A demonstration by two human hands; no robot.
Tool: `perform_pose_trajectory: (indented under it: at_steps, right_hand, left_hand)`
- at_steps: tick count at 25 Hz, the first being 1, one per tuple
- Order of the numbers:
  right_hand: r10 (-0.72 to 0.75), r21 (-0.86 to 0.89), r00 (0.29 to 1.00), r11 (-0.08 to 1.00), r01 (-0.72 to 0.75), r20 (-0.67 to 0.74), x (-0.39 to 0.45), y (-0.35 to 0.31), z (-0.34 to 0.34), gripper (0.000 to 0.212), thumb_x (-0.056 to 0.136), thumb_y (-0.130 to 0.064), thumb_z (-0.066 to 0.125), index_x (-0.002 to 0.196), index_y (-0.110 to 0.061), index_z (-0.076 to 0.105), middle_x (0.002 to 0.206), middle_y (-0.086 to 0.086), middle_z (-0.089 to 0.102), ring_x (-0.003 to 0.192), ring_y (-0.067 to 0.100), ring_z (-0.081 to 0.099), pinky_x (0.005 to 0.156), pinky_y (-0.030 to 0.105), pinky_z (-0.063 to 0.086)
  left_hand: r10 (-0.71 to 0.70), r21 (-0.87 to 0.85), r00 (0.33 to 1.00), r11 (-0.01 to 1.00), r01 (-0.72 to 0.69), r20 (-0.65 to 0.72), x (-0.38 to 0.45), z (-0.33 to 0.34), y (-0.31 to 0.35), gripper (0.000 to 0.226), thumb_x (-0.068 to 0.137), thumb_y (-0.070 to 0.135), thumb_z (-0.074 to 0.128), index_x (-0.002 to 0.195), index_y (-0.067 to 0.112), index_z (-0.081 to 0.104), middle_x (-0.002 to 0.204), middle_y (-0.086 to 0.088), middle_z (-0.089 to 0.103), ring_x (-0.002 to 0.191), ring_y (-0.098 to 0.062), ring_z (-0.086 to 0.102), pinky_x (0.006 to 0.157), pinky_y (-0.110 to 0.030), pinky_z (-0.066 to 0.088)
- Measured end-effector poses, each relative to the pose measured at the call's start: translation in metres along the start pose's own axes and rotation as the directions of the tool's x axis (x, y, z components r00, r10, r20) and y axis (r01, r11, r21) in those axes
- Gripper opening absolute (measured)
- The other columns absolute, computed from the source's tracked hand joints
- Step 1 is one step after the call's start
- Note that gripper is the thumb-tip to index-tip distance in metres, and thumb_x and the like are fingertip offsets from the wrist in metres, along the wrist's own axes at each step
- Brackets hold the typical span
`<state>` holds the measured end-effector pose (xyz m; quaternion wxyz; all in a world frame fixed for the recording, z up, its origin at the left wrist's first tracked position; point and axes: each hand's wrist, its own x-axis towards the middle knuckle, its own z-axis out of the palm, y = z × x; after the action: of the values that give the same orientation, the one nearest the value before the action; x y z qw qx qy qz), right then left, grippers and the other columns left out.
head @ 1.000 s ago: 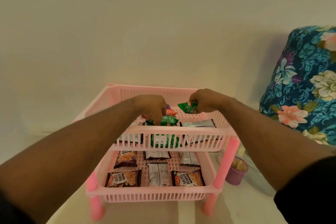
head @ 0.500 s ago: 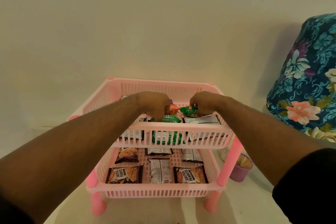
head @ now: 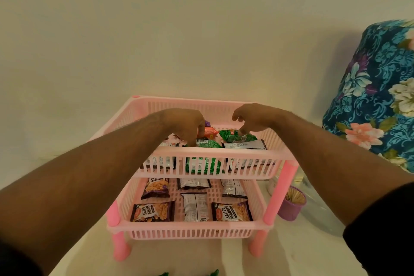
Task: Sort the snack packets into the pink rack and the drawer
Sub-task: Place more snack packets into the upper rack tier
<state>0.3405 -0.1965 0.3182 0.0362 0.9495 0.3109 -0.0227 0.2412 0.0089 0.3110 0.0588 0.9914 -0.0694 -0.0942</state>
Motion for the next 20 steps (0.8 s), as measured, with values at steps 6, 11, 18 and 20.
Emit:
perform_pose_trajectory:
  at_steps: [6, 11, 18, 20]
  right_hand:
    - [0.023, 0.089, 0.964, 0.996, 0.0, -0.264, -0.046, -0.007, -0.038, 0.039, 0.092, -0.028, 0.068, 0.128, -0.014, 0.062, 0.124, 0.005, 0.067, 0.112, 0.024, 0.061, 0.099, 0.038, 0.048]
    - [0.039, 0.219, 0.858, 0.972, 0.086, -0.512, -0.106, -0.037, -0.029, 0.023, 0.093, -0.034, 0.064, 0.109, -0.018, 0.071, 0.103, -0.002, 0.071, 0.092, 0.017, 0.063, 0.082, 0.033, 0.051]
    - [0.102, 0.411, 0.762, 0.883, 0.226, -0.639, -0.189, -0.094, 0.033, 0.016, 0.091, -0.039, 0.065, 0.089, -0.023, 0.071, 0.078, -0.015, 0.066, 0.075, 0.007, 0.062, 0.065, 0.028, 0.048]
    - [0.119, 0.456, 0.777, 0.859, 0.231, -0.618, -0.204, -0.105, 0.064, 0.015, 0.09, -0.039, 0.065, 0.087, -0.025, 0.069, 0.08, -0.013, 0.068, 0.075, 0.006, 0.062, 0.066, 0.032, 0.051]
  left_hand:
    - [-0.058, -0.138, 0.941, 0.99, 0.012, -0.335, -0.029, -0.007, -0.007, 0.041, 0.079, 0.018, 0.079, 0.117, 0.015, 0.064, 0.108, 0.002, 0.061, 0.094, -0.015, 0.058, 0.082, -0.028, 0.05]
    - [-0.087, -0.257, 0.716, 0.957, -0.133, -0.692, -0.09, 0.011, 0.008, 0.027, 0.083, 0.028, 0.075, 0.108, 0.024, 0.065, 0.095, 0.01, 0.062, 0.082, -0.004, 0.058, 0.067, -0.02, 0.047]
    - [-0.069, -0.318, 0.661, 0.911, -0.264, -0.747, -0.175, 0.091, 0.041, 0.021, 0.081, 0.03, 0.075, 0.101, 0.028, 0.068, 0.091, 0.014, 0.061, 0.078, -0.004, 0.059, 0.068, -0.021, 0.047]
    - [-0.096, -0.367, 0.682, 0.892, -0.265, -0.725, -0.191, 0.123, 0.041, 0.02, 0.081, 0.025, 0.075, 0.1, 0.025, 0.068, 0.09, 0.013, 0.062, 0.079, -0.004, 0.059, 0.069, -0.019, 0.048]
